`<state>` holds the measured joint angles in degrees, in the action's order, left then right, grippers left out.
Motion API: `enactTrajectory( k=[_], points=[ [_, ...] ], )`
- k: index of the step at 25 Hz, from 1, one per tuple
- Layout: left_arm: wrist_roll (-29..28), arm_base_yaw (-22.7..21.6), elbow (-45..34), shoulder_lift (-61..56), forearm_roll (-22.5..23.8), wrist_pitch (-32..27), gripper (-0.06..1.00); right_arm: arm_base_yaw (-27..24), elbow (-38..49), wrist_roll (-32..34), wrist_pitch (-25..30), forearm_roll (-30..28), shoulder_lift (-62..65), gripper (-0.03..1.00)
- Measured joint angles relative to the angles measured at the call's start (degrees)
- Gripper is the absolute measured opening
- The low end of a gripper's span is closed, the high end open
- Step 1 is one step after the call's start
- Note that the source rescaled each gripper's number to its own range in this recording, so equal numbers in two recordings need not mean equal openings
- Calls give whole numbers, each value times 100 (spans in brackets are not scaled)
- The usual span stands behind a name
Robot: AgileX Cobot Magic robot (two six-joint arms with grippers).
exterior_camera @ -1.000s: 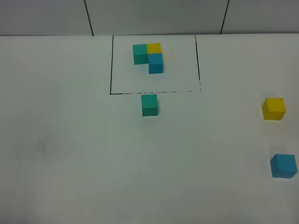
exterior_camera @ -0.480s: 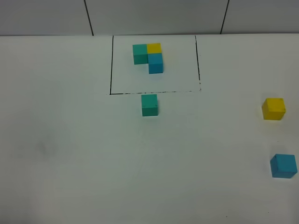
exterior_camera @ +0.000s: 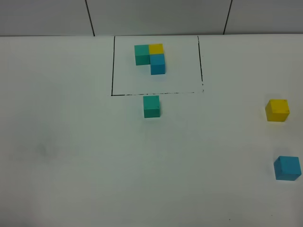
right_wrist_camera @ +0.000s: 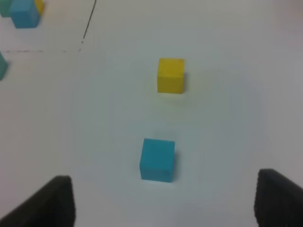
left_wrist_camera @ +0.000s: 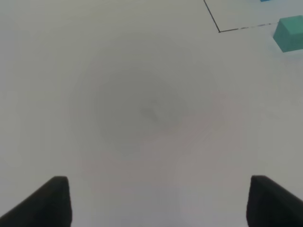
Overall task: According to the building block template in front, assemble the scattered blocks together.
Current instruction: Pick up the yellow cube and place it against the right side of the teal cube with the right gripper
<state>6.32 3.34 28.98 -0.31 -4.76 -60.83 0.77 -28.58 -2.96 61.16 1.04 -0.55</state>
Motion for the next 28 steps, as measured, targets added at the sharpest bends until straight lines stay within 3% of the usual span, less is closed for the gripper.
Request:
enactTrajectory(
  k=[8, 10, 14, 16, 23, 28],
  points=[
    [0, 0, 0, 0, 0, 0, 75, 0, -49, 464, -27, -104, -863, 60],
    [0, 0, 0, 0, 0, 0, 75, 0, -133, 499, -170, -104, -1573, 67],
    [0, 0, 0, 0, 0, 0, 75, 0, -582, 458, -769, -104, -3268, 92],
    [0, 0, 0, 0, 0, 0, 75, 0, -933, 452, -1053, -104, -4200, 97],
    [0, 0, 0, 0, 0, 0, 75, 0, -2387, 296, -1399, -104, -7577, 100],
    [0, 0, 0, 0, 0, 0, 75, 0, -3102, -11, -1615, -104, -9122, 100]
  ],
)
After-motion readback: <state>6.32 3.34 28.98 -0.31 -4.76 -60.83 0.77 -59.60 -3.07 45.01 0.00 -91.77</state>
